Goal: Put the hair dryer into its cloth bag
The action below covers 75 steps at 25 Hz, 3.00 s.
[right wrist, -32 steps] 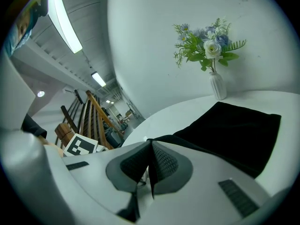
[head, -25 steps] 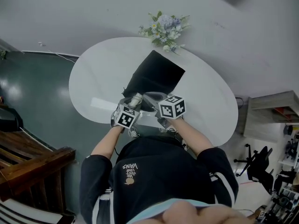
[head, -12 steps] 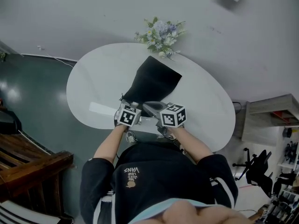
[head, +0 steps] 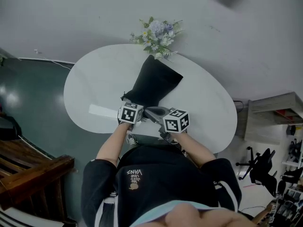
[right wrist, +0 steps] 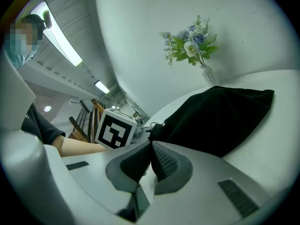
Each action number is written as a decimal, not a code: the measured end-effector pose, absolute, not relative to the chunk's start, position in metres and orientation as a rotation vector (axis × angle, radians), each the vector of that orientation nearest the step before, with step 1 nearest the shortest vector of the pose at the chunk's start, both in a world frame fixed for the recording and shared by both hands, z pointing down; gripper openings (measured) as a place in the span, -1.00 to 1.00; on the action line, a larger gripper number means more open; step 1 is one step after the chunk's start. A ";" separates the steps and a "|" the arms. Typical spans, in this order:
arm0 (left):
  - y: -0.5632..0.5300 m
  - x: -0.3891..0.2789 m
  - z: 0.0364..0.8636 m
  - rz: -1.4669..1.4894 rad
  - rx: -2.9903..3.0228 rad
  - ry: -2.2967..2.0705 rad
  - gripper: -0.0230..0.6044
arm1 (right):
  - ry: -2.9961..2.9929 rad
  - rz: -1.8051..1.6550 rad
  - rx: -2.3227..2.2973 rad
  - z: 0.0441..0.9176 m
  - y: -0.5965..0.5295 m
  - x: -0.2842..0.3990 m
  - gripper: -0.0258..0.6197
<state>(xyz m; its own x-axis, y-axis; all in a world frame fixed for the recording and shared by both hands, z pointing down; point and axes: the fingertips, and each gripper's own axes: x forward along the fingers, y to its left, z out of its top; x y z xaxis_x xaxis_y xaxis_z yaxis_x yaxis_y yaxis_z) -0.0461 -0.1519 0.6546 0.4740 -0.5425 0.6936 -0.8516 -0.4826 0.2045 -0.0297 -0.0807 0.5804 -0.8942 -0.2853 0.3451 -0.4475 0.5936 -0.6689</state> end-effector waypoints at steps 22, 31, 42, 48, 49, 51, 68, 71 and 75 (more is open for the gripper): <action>-0.189 -0.011 0.670 0.813 2.301 -1.092 -0.18 | -2.568 1.280 0.686 0.597 -0.106 -0.001 -0.78; -0.189 -0.023 0.655 0.773 2.381 -1.178 -0.10 | -2.578 1.307 0.721 0.597 -0.109 -0.005 -0.78; -0.165 -0.050 0.637 0.783 2.465 -1.210 -0.07 | -2.599 1.296 0.778 0.592 -0.097 -0.015 -0.78; -0.146 -0.072 0.634 0.791 2.475 -1.227 -0.07 | -2.608 1.291 0.829 0.592 -0.092 -0.021 -0.78; -0.142 -0.078 0.633 0.789 2.470 -1.233 -0.07 | -2.607 1.284 0.836 0.592 -0.090 -0.024 -0.78; -0.133 -0.090 0.634 0.785 2.460 -1.245 -0.07 | -2.604 1.260 0.852 0.596 -0.087 -0.029 -0.78; -0.086 -0.165 0.618 0.681 2.417 -1.324 -0.08 | -2.532 1.103 1.052 0.610 -0.071 -0.064 -0.77; -0.081 -0.169 0.610 0.650 2.414 -1.340 -0.08 | -2.542 1.098 1.060 0.602 -0.066 -0.065 -0.77; -0.079 -0.169 0.595 0.588 2.416 -1.375 -0.08 | -2.564 1.058 1.083 0.590 -0.064 -0.061 -0.77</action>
